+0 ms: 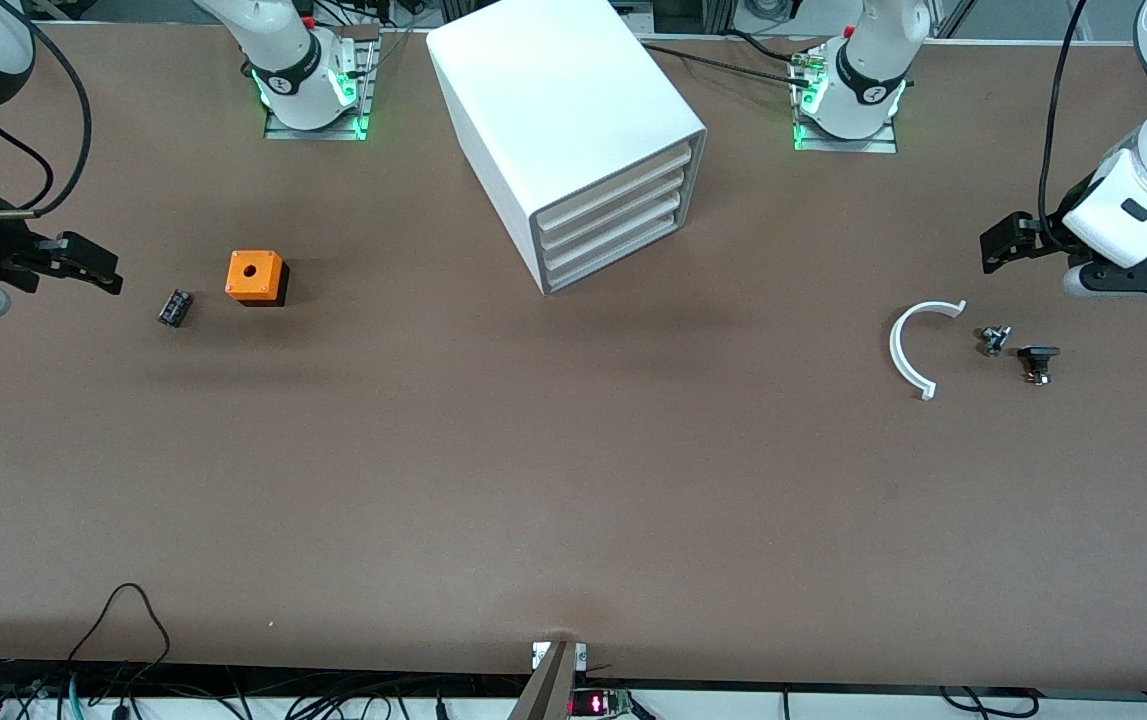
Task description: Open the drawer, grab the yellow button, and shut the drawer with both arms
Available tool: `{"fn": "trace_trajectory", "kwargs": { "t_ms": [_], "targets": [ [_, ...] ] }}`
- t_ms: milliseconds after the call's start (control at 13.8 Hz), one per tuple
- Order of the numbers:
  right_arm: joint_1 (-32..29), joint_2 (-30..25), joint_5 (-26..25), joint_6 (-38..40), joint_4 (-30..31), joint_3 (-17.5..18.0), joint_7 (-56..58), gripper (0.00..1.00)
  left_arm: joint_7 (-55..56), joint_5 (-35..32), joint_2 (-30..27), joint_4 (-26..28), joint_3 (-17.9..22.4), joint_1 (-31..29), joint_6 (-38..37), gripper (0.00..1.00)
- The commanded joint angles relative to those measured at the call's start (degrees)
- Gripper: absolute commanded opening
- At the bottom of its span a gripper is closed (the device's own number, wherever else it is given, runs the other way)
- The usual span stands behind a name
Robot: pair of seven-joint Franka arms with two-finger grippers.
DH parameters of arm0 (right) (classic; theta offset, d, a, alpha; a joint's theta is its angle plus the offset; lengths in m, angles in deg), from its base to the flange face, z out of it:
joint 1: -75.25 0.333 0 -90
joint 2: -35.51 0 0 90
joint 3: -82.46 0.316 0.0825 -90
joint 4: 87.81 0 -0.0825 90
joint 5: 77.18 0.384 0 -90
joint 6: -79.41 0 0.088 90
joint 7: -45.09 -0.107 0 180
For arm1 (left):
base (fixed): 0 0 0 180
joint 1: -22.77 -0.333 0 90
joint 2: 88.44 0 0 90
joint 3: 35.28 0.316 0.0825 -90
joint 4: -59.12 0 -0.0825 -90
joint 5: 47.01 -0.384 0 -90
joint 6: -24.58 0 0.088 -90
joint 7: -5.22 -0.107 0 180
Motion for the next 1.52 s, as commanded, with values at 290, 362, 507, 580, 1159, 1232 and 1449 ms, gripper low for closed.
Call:
{"fn": "trace_trajectory", "kwargs": {
  "t_ms": [290,362,507,580,1159,1232,1449],
  "targets": [
    [-0.1,-1.8,0.2,-0.3,1.5,0.2,0.9,1.0,-0.2,1.1,2.0,-1.7,-0.1,0.2,-1.3,1.0],
    [-0.1,-1.8,0.2,-0.3,1.5,0.2,0.9,1.0,-0.4,1.4,2.5,-1.5,-0.2,0.2,-1.2,1.0],
    [-0.1,-1.8,0.2,-0.3,1.5,0.2,0.9,1.0,-0.5,6.4,3.5,-0.1,-0.1,0.1,-1.2,1.0],
    [-0.1,-1.8,0.2,-0.3,1.5,0.2,0.9,1.0,-0.6,8.7,3.9,1.3,-0.2,0.0,-1.2,1.0],
    [-0.1,-1.7,0.3,-0.4,1.4,0.2,0.9,1.0,-0.7,30.3,7.7,15.6,-11.9,0.0,1.4,1.0],
    [-0.1,-1.7,0.3,-0.4,1.4,0.2,0.9,1.0,-0.7,31.5,8.8,17.4,-15.3,0.0,3.8,1.0],
    [-0.1,-1.7,0.8,-0.3,1.3,0.4,0.7,1.0,-0.7,40.2,11.3,22.4,-21.4,0.7,10.6,0.99]
  ]
}}
